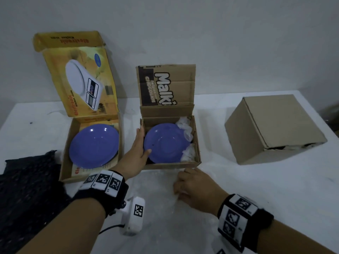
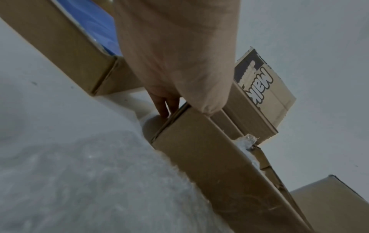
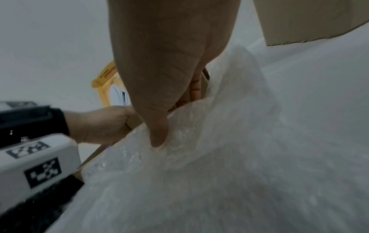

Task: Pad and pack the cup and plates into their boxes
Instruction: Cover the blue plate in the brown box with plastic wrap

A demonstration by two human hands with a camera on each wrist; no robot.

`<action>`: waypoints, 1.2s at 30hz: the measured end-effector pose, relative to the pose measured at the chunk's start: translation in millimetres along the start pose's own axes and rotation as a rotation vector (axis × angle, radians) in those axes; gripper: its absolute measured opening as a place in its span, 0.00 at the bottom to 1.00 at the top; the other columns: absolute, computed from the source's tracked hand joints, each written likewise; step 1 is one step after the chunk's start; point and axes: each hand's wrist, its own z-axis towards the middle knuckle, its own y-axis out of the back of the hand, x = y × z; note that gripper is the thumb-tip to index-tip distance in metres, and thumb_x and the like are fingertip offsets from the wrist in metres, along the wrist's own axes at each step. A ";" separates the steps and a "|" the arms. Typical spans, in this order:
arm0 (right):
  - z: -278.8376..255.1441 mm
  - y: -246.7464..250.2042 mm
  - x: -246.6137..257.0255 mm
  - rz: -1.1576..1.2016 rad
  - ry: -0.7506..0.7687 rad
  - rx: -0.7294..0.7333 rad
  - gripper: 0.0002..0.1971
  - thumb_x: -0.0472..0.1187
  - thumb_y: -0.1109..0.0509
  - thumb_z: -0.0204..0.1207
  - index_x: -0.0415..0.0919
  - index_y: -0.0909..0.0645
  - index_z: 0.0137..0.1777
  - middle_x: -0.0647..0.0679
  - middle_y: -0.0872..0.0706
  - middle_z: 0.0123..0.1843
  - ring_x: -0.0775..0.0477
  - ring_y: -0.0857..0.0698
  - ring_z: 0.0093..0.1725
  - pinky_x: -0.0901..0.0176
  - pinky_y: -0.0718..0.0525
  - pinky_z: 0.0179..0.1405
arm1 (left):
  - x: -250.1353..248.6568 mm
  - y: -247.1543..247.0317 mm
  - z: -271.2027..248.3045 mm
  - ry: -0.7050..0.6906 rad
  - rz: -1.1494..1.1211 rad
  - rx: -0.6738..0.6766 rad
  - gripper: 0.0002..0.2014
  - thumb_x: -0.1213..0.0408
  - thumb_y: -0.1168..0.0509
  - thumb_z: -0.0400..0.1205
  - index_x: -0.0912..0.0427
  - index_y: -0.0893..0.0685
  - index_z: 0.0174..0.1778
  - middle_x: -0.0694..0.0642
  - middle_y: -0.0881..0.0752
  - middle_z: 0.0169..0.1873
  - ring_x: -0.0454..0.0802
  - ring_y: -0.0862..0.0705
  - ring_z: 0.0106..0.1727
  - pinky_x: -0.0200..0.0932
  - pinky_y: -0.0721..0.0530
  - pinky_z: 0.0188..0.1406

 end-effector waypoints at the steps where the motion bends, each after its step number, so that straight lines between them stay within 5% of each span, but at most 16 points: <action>1: 0.0 3.9 -0.6 0.058 -0.005 -0.038 0.08 0.48 0.35 0.69 0.50 0.15 0.41 0.50 0.14 0.39 0.44 0.15 0.39 0.49 0.14 0.39 | 0.7 -0.2 0.5 0.000 -0.011 -0.004 0.40 0.61 0.43 0.86 0.47 0.68 0.81 0.43 0.63 0.83 0.41 0.61 0.83 0.47 0.52 0.83; 5: 2.0 32.8 -10.1 0.216 -0.154 -0.243 0.16 0.42 0.45 0.76 0.52 0.19 0.58 0.43 0.11 0.48 0.38 0.12 0.43 0.46 0.13 0.41 | -3.9 -3.4 0.3 0.004 -0.070 -0.036 0.38 0.55 0.45 0.85 0.49 0.65 0.82 0.44 0.59 0.83 0.40 0.56 0.83 0.39 0.51 0.79; 10: 16.0 59.8 -35.8 0.520 -0.455 -0.559 0.17 0.39 0.48 0.74 0.44 0.15 0.49 0.39 0.14 0.45 0.38 0.15 0.46 0.45 0.17 0.51 | -9.2 -6.0 -1.9 -0.010 -0.150 -0.095 0.39 0.45 0.48 0.81 0.49 0.62 0.83 0.36 0.56 0.80 0.33 0.53 0.79 0.35 0.49 0.77; 14: 36.8 79.8 -37.6 0.828 -0.633 -0.623 0.08 0.41 0.45 0.78 0.42 0.25 0.47 0.43 0.20 0.46 0.41 0.20 0.47 0.44 0.20 0.49 | -9.0 -12.1 -7.3 0.042 -0.201 -0.093 0.37 0.41 0.50 0.82 0.45 0.62 0.83 0.39 0.55 0.82 0.36 0.52 0.81 0.39 0.48 0.78; 17: 50.1 87.5 -28.9 0.961 -0.689 -0.514 0.21 0.38 0.38 0.74 0.43 0.35 0.67 0.45 0.33 0.61 0.45 0.27 0.57 0.51 0.23 0.51 | -12.6 -13.7 -10.8 0.105 -0.263 -0.094 0.36 0.39 0.51 0.82 0.42 0.62 0.82 0.39 0.54 0.82 0.38 0.51 0.81 0.44 0.48 0.81; 19: 60.7 80.0 -23.7 0.747 -0.701 -0.500 0.25 0.30 0.37 0.74 0.38 0.39 0.70 0.45 0.37 0.62 0.45 0.27 0.57 0.56 0.24 0.50 | -20.3 -11.6 -12.7 0.119 -0.338 -0.115 0.31 0.47 0.52 0.86 0.44 0.57 0.83 0.38 0.46 0.79 0.37 0.46 0.79 0.39 0.45 0.78; 23: 83.3 53.3 -13.9 0.334 -0.663 -0.453 0.17 0.36 0.40 0.80 0.36 0.31 0.69 0.40 0.25 0.65 0.37 0.19 0.59 0.47 0.20 0.59 | -26.0 -6.8 -6.3 0.102 -0.421 -0.332 0.20 0.58 0.52 0.88 0.49 0.40 0.78 0.42 0.28 0.66 0.42 0.29 0.70 0.39 0.32 0.68; 27: 92.6 33.1 4.4 0.220 -0.566 -0.136 0.12 0.43 0.40 0.81 0.41 0.30 0.62 0.40 0.15 0.53 0.35 0.15 0.51 0.50 0.18 0.44 | -17.2 -6.1 7.0 0.131 -0.455 -0.377 0.21 0.66 0.52 0.89 0.51 0.40 0.79 0.47 0.28 0.67 0.45 0.29 0.70 0.42 0.32 0.72; 31: 93.7 33.7 10.0 0.461 -0.489 0.012 0.13 0.42 0.37 0.77 0.40 0.25 0.60 0.39 0.15 0.54 0.37 0.16 0.54 0.56 0.20 0.47 | -13.9 -10.6 10.8 0.152 -0.400 -0.412 0.22 0.70 0.53 0.88 0.52 0.37 0.79 0.52 0.25 0.68 0.52 0.26 0.71 0.45 0.28 0.71; 36: 101.8 41.8 -2.9 0.662 -0.554 0.139 0.17 0.36 0.31 0.76 0.37 0.25 0.64 0.45 0.17 0.48 0.46 0.19 0.51 0.67 0.24 0.38 | -9.2 -15.6 15.4 0.141 -0.261 -0.461 0.24 0.73 0.52 0.86 0.51 0.34 0.77 0.64 0.19 0.63 0.61 0.19 0.64 0.54 0.20 0.63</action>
